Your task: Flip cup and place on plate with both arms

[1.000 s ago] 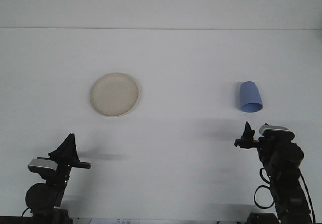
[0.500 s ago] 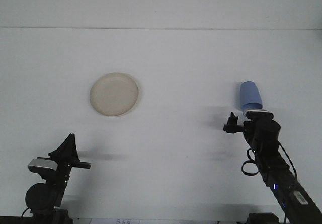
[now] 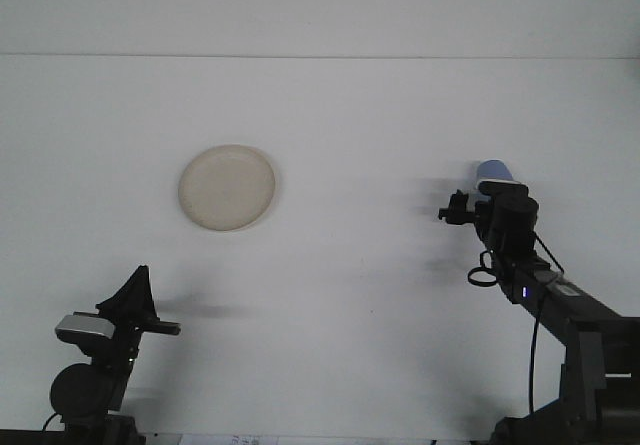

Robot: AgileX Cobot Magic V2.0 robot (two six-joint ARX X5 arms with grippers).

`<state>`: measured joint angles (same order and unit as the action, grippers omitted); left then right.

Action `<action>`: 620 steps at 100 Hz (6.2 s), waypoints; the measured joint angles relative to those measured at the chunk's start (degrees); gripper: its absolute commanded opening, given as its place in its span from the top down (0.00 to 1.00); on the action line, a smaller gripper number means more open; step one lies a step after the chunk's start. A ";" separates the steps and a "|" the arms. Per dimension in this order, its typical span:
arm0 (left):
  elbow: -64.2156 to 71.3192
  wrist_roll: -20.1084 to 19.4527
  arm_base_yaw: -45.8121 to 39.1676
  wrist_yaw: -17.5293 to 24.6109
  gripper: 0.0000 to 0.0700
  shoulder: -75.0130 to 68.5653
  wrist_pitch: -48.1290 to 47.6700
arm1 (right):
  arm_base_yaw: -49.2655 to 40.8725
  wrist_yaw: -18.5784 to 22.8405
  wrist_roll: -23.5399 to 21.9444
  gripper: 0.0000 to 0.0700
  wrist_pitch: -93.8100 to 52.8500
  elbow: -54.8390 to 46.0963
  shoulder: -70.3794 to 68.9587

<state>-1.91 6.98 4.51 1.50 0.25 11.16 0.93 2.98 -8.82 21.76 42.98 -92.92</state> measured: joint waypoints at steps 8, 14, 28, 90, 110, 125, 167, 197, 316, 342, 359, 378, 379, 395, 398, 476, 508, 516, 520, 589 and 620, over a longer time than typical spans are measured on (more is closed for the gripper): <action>0.00 0.00 0.00 0.00 0.98 0.00 0.00 | -0.02 0.00 0.26 1.00 -0.02 1.55 -1.38; 0.00 0.02 0.00 0.00 0.98 0.00 0.00 | -0.04 0.04 0.70 1.00 -0.44 2.03 -1.38; 0.00 0.00 0.00 0.00 0.98 0.00 0.00 | -1.03 -0.13 1.53 1.00 -7.26 2.93 1.77; 0.00 0.00 0.00 0.00 0.98 0.00 0.02 | -32.11 1.09 8.61 1.00 -95.76 40.02 14.10; 0.00 0.00 0.00 0.00 0.98 0.00 0.02 | -41.00 0.96 8.66 1.00 -98.62 40.85 6.97; 0.00 0.00 0.00 0.00 0.98 0.00 0.02 | -46.49 1.81 8.66 1.00 -98.66 40.85 1.77; 0.00 0.00 0.00 0.00 0.98 0.00 0.02 | -53.33 1.88 8.85 0.41 -98.71 41.20 -6.82; 0.00 0.00 0.00 0.00 0.98 0.00 0.04 | -53.44 1.88 8.85 0.39 -98.71 46.38 -6.95; 0.00 0.00 0.00 0.00 0.98 0.00 0.04 | -1.27 -3.04 7.43 0.50 -69.88 15.08 50.80; 0.00 0.00 0.00 0.00 0.98 0.00 0.04 | -1.33 -2.95 7.10 1.00 -68.11 7.13 64.08; -0.02 0.00 0.00 0.00 0.98 0.00 0.02 | -1.33 -2.93 7.13 1.00 -67.21 6.75 64.30; -5.81 0.61 0.00 -0.15 0.98 1.01 -11.80 | -1.33 -2.95 7.13 1.00 -66.47 6.75 64.41; -6.56 0.74 0.00 -0.17 0.98 1.25 -12.52 | -1.33 -2.95 7.13 1.00 -66.47 6.75 64.41; -20.94 4.76 0.00 -0.20 0.98 7.50 -21.33 | -1.33 -2.97 7.10 1.00 -66.45 6.75 64.41; -23.85 5.29 0.00 -0.20 0.98 9.44 -22.93 | -1.33 -2.97 7.13 1.00 -66.45 6.75 64.41; -56.67 -4.17 0.00 -0.04 0.84 39.10 -49.90 | -1.33 -2.99 7.13 1.00 -66.45 6.75 64.41; -56.67 -0.74 2.47 6.29 0.17 47.12 -54.71 | -1.33 -2.97 7.13 1.00 -66.42 6.75 64.41; -56.94 0.59 4.42 10.67 0.17 50.18 -54.42 | -1.33 -2.97 7.10 1.00 -66.42 6.75 64.41; -57.70 1.36 5.77 12.20 0.17 52.09 -54.45 | -1.33 -2.99 7.13 1.00 -66.45 6.75 64.41; -77.46 4.37 35.19 13.66 0.17 89.77 -53.07 | -1.33 -2.99 7.13 1.00 -66.45 6.75 64.41; -77.55 4.52 39.32 12.52 0.25 95.14 -50.27 | -1.33 -2.97 7.13 1.00 -66.45 6.75 64.41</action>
<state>-79.46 11.51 43.83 14.02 95.39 -39.11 -0.40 0.01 -1.69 -44.69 49.74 -28.51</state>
